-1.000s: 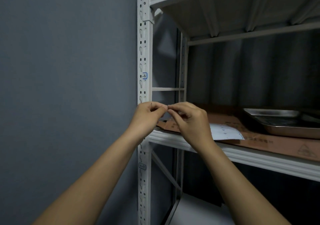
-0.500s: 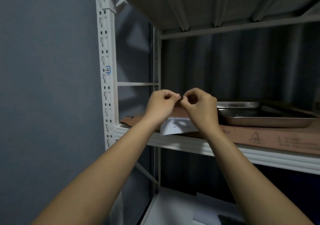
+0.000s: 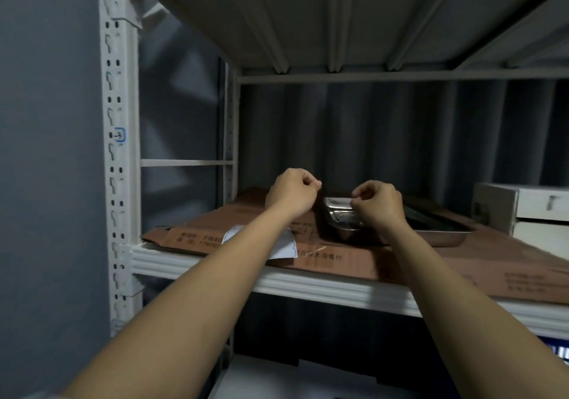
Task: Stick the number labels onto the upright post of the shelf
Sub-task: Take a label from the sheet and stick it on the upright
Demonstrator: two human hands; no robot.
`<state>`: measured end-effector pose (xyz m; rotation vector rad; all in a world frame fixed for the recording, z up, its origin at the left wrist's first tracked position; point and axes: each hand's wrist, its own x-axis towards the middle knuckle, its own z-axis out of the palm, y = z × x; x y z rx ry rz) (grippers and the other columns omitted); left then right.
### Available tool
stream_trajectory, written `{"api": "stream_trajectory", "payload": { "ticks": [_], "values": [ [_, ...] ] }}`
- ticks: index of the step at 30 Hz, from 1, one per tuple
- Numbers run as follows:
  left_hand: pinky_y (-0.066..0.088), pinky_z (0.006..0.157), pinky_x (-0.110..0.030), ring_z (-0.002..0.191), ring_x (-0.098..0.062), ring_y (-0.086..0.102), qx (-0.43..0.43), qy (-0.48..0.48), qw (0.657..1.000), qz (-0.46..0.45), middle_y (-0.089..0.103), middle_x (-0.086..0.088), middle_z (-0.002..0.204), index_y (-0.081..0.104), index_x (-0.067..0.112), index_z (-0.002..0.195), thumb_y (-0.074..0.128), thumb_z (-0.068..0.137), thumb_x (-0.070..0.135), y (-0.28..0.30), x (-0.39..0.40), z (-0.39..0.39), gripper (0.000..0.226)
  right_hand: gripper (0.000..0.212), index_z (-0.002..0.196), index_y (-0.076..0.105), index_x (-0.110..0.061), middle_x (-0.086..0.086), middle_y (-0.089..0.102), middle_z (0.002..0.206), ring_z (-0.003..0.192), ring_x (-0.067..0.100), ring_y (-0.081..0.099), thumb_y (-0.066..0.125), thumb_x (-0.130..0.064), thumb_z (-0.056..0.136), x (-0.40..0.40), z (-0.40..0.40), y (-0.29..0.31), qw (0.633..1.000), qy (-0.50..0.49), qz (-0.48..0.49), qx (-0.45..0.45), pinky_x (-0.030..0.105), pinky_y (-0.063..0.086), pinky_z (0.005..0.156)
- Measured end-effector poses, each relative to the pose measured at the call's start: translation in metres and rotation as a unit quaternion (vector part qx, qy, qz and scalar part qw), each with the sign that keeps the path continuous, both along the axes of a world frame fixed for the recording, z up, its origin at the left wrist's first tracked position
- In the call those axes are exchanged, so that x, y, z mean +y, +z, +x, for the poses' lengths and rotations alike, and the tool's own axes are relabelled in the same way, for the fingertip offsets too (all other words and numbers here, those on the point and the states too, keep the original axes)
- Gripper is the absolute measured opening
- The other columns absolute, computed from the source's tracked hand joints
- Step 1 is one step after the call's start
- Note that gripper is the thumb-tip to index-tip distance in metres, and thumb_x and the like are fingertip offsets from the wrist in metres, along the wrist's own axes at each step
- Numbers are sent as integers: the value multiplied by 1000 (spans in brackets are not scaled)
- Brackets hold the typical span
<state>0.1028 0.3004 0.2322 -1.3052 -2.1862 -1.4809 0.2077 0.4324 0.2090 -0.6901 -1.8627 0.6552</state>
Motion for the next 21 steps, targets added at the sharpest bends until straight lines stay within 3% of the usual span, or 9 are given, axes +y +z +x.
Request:
{"api": "stream_trajectory", "payload": {
  "ticks": [5, 9, 12, 14, 16, 19, 21],
  "values": [
    [49, 89, -34, 100, -18, 61, 4, 9, 1000, -28, 69, 4, 104, 63, 30, 72, 59, 90, 29, 2, 20, -6, 19, 14, 97, 73, -10, 4, 70, 96, 92, 16, 61, 63, -17, 93, 21, -6, 10, 992, -24, 78, -102, 25, 42, 77],
    [50, 90, -36, 101, -20, 62, -4, 5, 999, -41, 70, 4, 104, 64, 30, 69, 61, 88, 31, 1, 33, -16, 19, 33, 80, 65, -10, 6, 66, 84, 76, 20, 60, 52, -34, 99, 26, -12, 16, 966, -36, 98, -238, 32, 44, 67],
    [50, 91, -36, 101, -18, 62, -9, -8, 999, -44, 70, 6, 104, 66, 30, 72, 60, 89, 30, -2, 42, -22, 17, 20, 83, 63, -13, 9, 64, 88, 76, 21, 58, 55, -25, 96, 30, -17, 17, 942, -50, 105, -314, 30, 43, 65],
    [50, 91, -36, 100, -16, 62, -9, -15, 999, -38, 70, 7, 103, 65, 32, 71, 60, 89, 30, -2, 47, -24, 18, 3, 90, 61, -14, 7, 62, 97, 84, 21, 57, 59, -12, 90, 33, -17, 18, 944, -20, 102, -314, 32, 46, 70],
    [50, 91, -37, 99, -15, 62, -7, -23, 999, -36, 70, 7, 102, 65, 32, 73, 61, 88, 30, -1, 51, -25, 16, 19, 92, 54, -18, 4, 59, 98, 86, 19, 56, 63, -3, 83, 33, -14, 20, 948, 16, 94, -304, 30, 47, 69],
    [49, 91, -38, 97, -16, 62, 2, -27, 999, -37, 70, 6, 99, 65, 31, 73, 58, 90, 35, -2, 53, -22, 19, 12, 85, 60, -18, 4, 63, 91, 82, 19, 60, 70, -24, 86, 30, -10, 24, 953, 16, 94, -288, 30, 46, 67],
    [50, 89, -39, 87, -17, 65, -1, -33, 999, -28, 71, 6, 82, 64, 27, 68, 50, 93, 42, -1, 51, -19, 33, 6, 94, 68, -14, 7, 68, 97, 88, 21, 63, 64, -18, 91, 28, -7, 24, 956, 11, 110, -272, 31, 49, 73]
  ]
}}
